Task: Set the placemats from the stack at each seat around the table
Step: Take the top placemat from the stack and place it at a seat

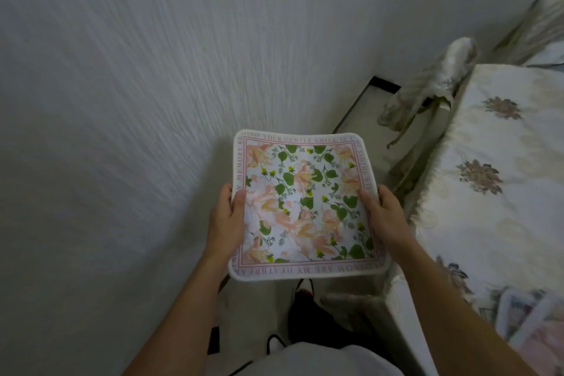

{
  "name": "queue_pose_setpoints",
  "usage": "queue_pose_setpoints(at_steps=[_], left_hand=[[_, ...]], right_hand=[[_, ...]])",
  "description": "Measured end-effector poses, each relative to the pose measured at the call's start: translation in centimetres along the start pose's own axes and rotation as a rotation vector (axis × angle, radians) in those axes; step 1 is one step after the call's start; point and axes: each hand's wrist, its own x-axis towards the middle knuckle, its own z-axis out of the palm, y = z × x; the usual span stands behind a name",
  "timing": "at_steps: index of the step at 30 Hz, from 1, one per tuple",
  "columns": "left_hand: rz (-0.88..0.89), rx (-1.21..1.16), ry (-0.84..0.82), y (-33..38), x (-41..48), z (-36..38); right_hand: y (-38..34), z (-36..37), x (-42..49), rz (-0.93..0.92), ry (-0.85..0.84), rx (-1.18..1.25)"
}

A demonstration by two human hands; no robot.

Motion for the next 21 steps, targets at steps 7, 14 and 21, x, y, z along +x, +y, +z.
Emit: queue_pose_setpoints(at_steps=[7, 14, 21], left_hand=[[0.049, 0.048, -0.123, 3.0, 7.9, 3.9], [0.122, 0.087, -0.202, 7.8, 17.1, 9.6], [0.152, 0.164, -0.264, 12.5, 25.4, 16.9]], right_hand=[[-1.1, -1.4, 6.3, 0.017, 0.086, 0.041], [-2.3, -2.7, 15.2, 0.042, 0.155, 0.134], [-4.9, -7.2, 23.3, 0.06, 0.226, 0.181]])
